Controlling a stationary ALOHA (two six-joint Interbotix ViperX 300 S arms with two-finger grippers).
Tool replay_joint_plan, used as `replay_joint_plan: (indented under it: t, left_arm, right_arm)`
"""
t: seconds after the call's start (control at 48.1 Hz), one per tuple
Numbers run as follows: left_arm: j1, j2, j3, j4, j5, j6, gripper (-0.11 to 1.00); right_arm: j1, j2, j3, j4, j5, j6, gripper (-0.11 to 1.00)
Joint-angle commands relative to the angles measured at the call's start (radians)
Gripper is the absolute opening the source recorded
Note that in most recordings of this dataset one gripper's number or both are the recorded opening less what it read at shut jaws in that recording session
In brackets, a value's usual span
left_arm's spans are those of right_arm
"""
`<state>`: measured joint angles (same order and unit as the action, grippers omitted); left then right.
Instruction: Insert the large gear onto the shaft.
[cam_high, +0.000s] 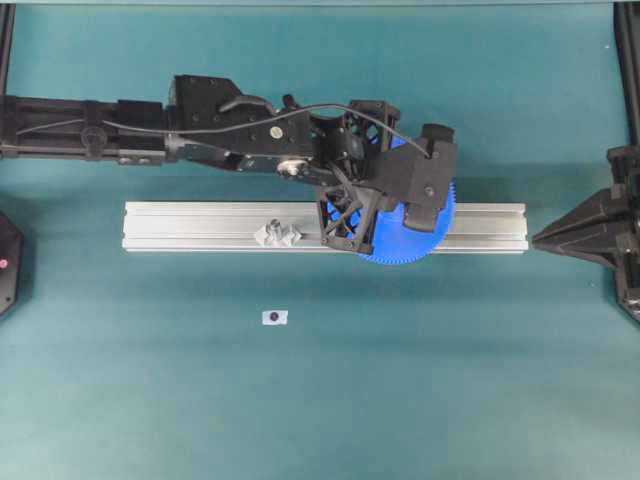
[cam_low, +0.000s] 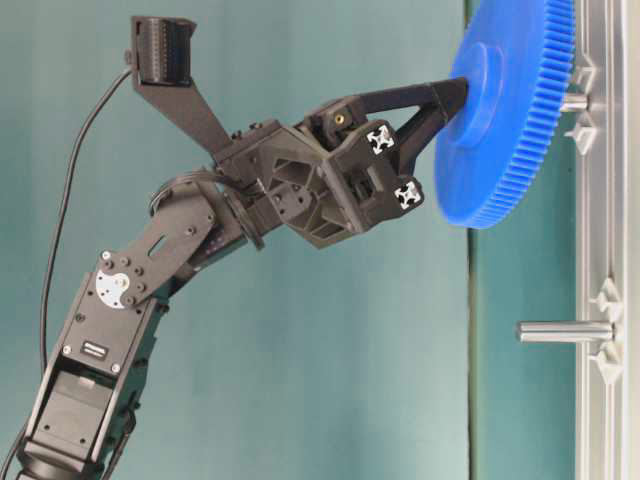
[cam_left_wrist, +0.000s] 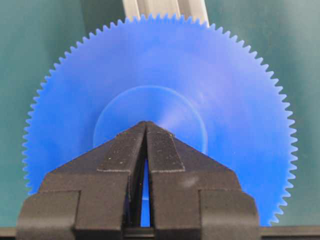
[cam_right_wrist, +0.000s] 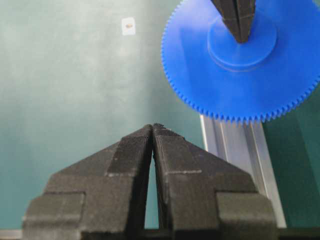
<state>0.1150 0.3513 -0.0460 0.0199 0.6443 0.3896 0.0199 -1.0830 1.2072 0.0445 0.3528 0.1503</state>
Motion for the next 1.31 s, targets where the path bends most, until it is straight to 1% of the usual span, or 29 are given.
replay_joint_plan:
  t: [0.0,0.021,0.166,0.332,0.395,0.416,0.478,0.519,0.561,0.644,0.956,1.288]
  left_arm:
    - [-0.005,-0.043,-0.006,0.002,-0.003,-0.003,0.06]
    - [-0.005,-0.043,-0.008,0.002,-0.003,-0.002,0.08]
    - [-0.009,-0.038,-0.018,0.002,-0.002,-0.008,0.33]
    - [-0.018,-0.031,-0.026,0.002,0.002,-0.006,0.34]
    - [-0.018,-0.029,-0.026,0.002,0.003,-0.008,0.37]
    - [-0.018,-0.029,-0.025,0.002,0.003,-0.008,0.41]
    - [-0.021,-0.029,-0.025,0.002,0.006,-0.008,0.58]
    - [-0.023,-0.032,-0.025,0.002,0.006,-0.006,0.67]
    - [-0.025,-0.032,-0.025,0.002,0.008,-0.006,0.73]
    - [-0.025,-0.032,-0.025,0.002,0.008,-0.006,0.75]
    - [-0.014,-0.021,-0.037,0.002,0.008,-0.006,0.75]
    - [0.023,-0.012,-0.109,0.002,0.018,0.005,0.74]
  right_arm:
    - [0.002,0.006,-0.011,0.002,-0.008,0.006,0.13]
    - [0.002,0.006,-0.011,0.002,-0.006,0.006,0.13]
    - [0.002,0.006,-0.011,0.002,-0.008,0.006,0.13]
    - [0.002,0.006,-0.011,0.002,-0.006,0.006,0.13]
    - [0.002,0.006,-0.011,0.002,-0.008,0.008,0.13]
    - [0.002,0.006,-0.011,0.002,-0.008,0.008,0.13]
    - [0.002,0.006,-0.011,0.002,-0.008,0.006,0.13]
    - [0.002,0.006,-0.012,0.002,-0.008,0.006,0.13]
    - [0.002,0.006,-0.012,0.002,-0.006,0.008,0.13]
    - [0.002,0.006,-0.012,0.002,-0.008,0.006,0.13]
    - [0.003,0.006,-0.011,0.002,-0.006,0.008,0.13]
    - [0.003,0.006,-0.012,0.003,-0.008,0.008,0.13]
